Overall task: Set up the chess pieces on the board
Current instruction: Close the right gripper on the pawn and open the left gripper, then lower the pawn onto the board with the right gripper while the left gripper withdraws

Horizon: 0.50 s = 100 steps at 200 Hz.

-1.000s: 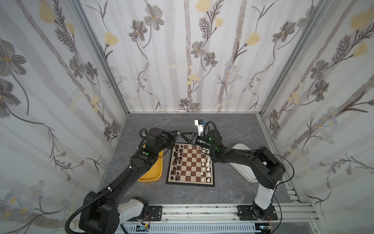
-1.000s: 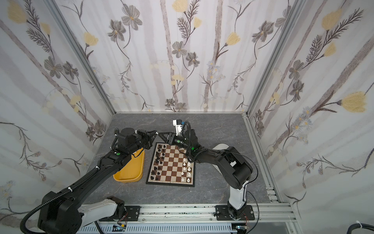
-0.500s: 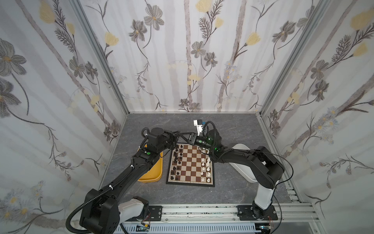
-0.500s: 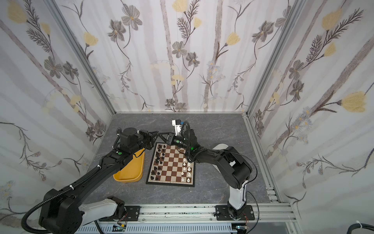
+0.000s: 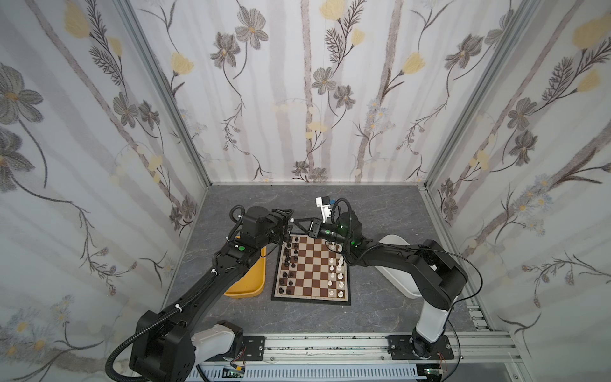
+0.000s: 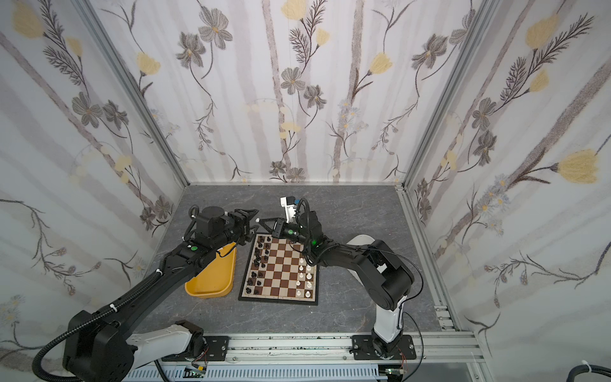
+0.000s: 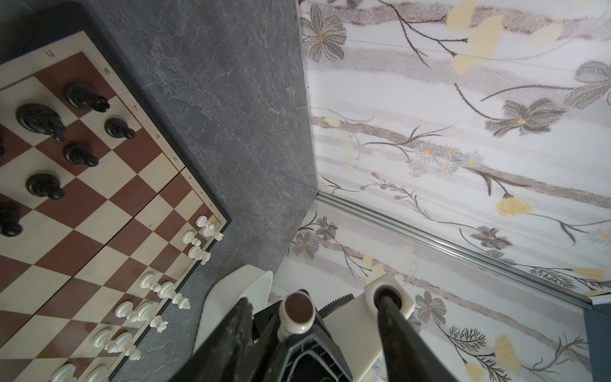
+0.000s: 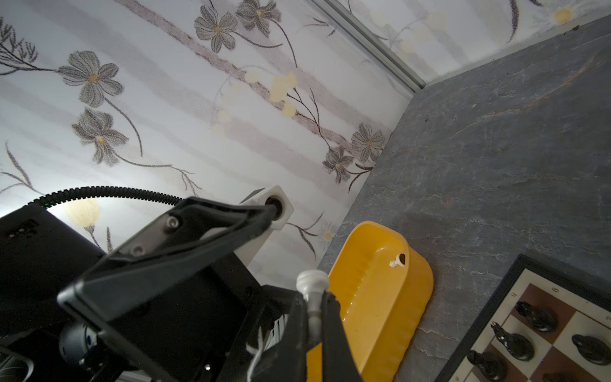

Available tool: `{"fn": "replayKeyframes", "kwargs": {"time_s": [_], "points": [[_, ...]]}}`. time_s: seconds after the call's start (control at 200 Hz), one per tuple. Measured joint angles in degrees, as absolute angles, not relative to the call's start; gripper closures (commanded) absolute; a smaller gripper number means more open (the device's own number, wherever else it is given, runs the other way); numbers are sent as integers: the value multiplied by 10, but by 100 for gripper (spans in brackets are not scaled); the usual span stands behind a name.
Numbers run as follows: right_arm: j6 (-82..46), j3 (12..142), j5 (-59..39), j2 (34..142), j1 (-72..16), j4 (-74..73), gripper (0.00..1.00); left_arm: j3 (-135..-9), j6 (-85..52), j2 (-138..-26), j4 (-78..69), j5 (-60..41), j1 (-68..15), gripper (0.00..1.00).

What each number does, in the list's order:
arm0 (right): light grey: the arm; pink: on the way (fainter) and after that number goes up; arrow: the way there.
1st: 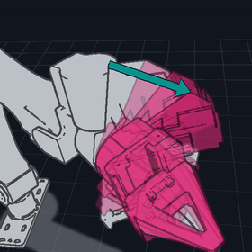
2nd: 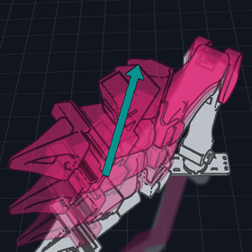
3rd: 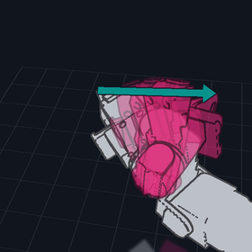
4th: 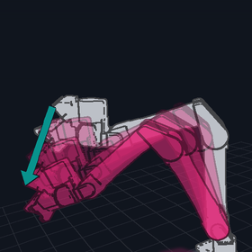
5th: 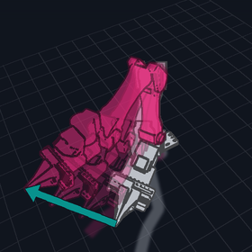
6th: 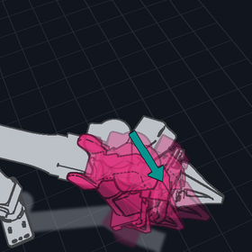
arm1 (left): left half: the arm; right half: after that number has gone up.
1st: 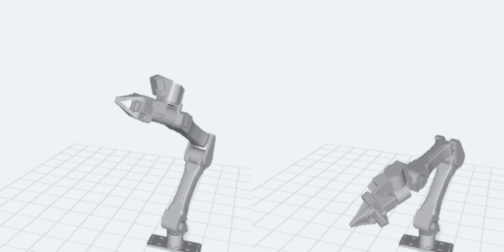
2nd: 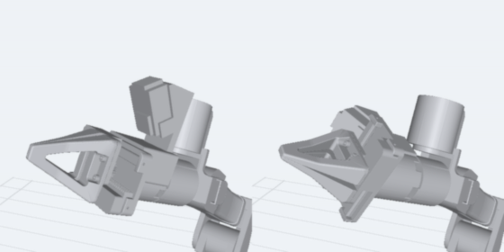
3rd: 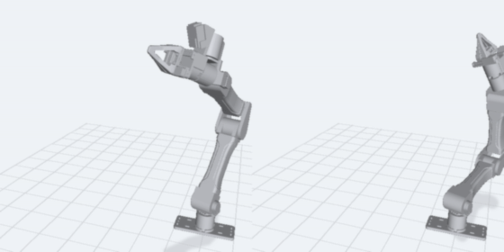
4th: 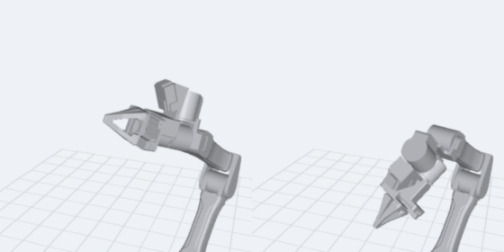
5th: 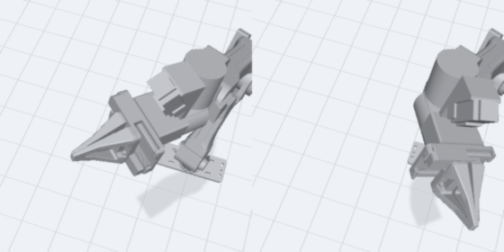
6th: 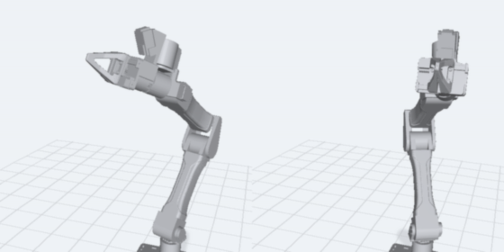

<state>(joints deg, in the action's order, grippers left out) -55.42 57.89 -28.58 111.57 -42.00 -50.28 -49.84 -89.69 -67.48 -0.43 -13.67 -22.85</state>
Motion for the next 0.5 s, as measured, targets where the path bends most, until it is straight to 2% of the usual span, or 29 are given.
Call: {"fn": "replayKeyframes", "kwargs": {"time_s": [0.165, 0.32, 0.5], "points": [[-495, 576, -264, 1030, -399, -374, 100, -516, -768, -645, 75, -153, -171, 0], [-386, 658, -183, 976, -400, -93, 100, -557, -576, -629, 210, -186, -114, 0], [-281, 749, -39, 1008, -413, 222, 100, -566, -360, -594, 337, -198, -102, 0]]}}
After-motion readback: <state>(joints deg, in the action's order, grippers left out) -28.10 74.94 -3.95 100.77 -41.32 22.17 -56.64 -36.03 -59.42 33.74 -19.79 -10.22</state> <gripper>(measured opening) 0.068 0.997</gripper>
